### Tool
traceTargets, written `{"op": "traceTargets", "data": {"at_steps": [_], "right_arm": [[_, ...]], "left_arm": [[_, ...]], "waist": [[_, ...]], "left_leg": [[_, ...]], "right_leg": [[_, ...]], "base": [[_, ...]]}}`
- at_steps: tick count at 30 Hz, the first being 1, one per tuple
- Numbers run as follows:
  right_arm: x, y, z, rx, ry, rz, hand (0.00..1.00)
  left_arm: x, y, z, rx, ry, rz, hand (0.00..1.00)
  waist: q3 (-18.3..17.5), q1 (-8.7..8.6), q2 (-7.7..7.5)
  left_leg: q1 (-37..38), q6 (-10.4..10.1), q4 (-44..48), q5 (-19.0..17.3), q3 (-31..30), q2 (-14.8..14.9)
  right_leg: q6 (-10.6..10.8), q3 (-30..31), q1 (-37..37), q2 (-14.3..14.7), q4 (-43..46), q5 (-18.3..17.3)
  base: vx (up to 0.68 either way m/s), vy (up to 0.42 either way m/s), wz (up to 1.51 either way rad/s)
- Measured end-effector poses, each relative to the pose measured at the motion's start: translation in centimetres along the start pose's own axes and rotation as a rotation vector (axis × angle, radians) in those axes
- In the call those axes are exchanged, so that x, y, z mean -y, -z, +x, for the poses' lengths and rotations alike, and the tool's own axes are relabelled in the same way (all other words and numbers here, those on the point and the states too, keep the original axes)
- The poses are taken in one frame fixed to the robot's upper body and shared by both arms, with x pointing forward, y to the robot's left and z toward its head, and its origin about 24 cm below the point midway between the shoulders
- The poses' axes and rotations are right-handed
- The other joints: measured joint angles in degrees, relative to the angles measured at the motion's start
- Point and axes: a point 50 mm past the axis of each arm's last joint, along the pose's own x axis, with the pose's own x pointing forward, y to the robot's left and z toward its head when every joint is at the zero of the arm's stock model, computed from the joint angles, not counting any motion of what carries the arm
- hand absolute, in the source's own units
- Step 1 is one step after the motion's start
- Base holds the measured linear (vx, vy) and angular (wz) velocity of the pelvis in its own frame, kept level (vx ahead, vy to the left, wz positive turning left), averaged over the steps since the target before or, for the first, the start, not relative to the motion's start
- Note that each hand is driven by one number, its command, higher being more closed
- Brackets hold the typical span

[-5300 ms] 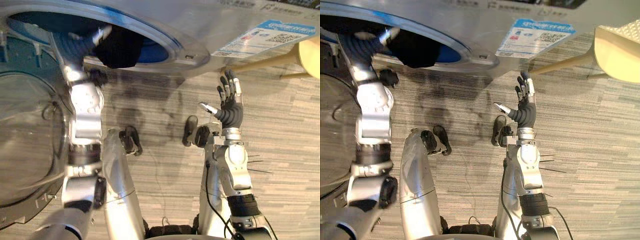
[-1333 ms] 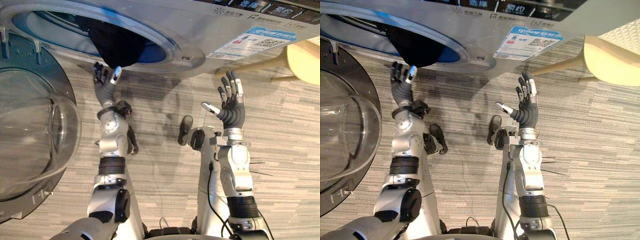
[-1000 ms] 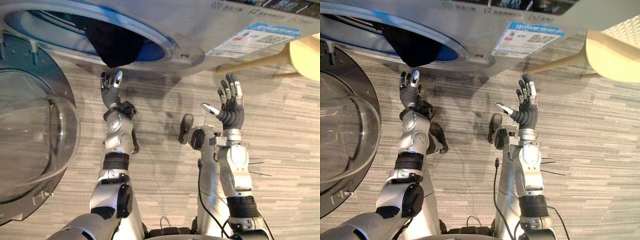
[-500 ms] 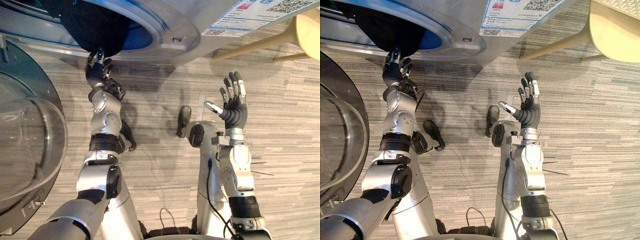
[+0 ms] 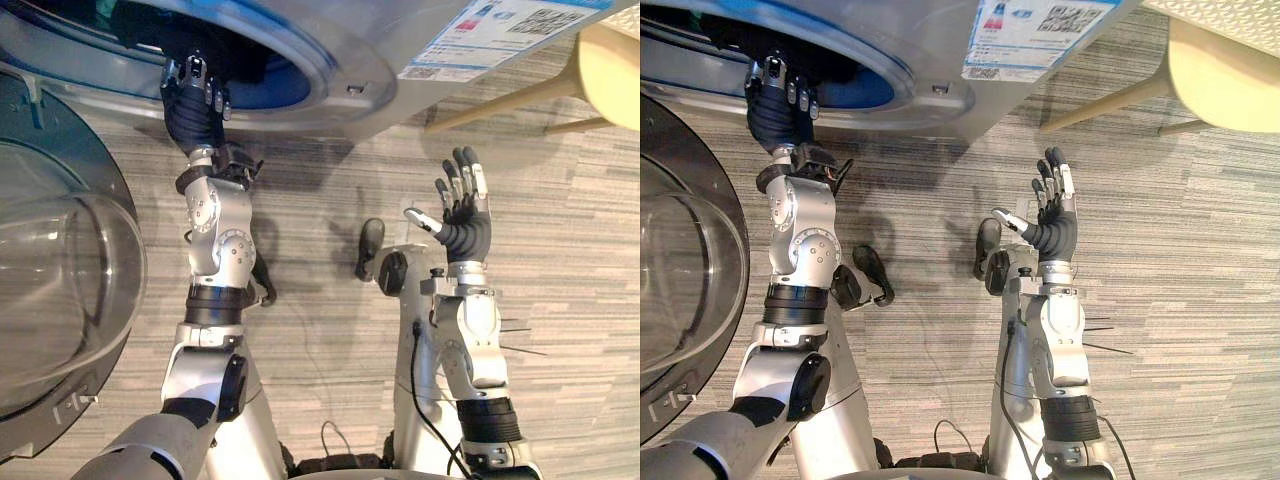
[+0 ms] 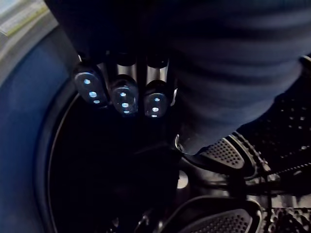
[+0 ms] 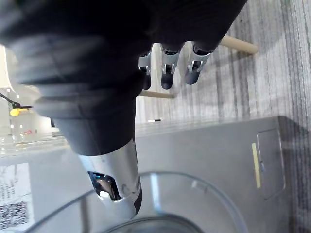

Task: Pick up the laundry basket with both hands and put the clothes into the washing machine.

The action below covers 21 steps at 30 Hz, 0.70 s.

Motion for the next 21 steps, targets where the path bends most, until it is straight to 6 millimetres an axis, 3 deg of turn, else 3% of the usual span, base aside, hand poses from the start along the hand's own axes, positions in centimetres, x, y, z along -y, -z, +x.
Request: {"op": "traceTargets", "data": {"at_steps": [5,9,15,21], "right_arm": [[0.0,-0.2,0.0,0.01,-0.008,-0.01,0.0],[-0.2,-0.2,0.0,0.01,-0.027,-0.009,0.0],[0.1,-0.4,0.1,0.024,-0.024,-0.014,0.0],[0.1,-1.5,0.7,0.092,-0.053,0.006,0.0]], "left_arm": [[0.1,-0.1,-0.2,0.001,0.03,0.031,1.0],[1.7,-1.6,1.3,0.078,0.061,0.092,1.0],[6.3,-6.8,5.6,0.335,0.112,0.342,1.0],[12.2,-12.5,7.2,0.656,0.195,0.624,1.0]], "waist": [[0.0,0.95,0.01],[-0.01,0.86,0.01],[0.0,-0.01,0.01],[0.01,-0.86,0.03]], "left_leg": [[0.2,-0.06,-0.23,0.22,0.0,-0.03],[0.19,-0.05,-0.25,0.22,0.04,-0.04],[-0.55,-0.16,-0.65,0.31,-0.14,0.39],[-3.64,0.21,0.94,0.43,-0.23,1.11]], "right_leg": [[-0.33,-0.13,-0.06,-0.08,0.32,-0.04],[-0.33,-0.06,0.0,-0.03,0.08,-0.04],[-0.73,-0.45,-0.35,0.61,-1.39,0.75],[-0.65,-0.54,-2.81,1.08,-1.33,1.33]], "base": [[0.01,0.001,0.01],[-0.03,0.01,-0.01],[-0.03,0.01,-0.07],[0.0,0.027,-0.09]]}}
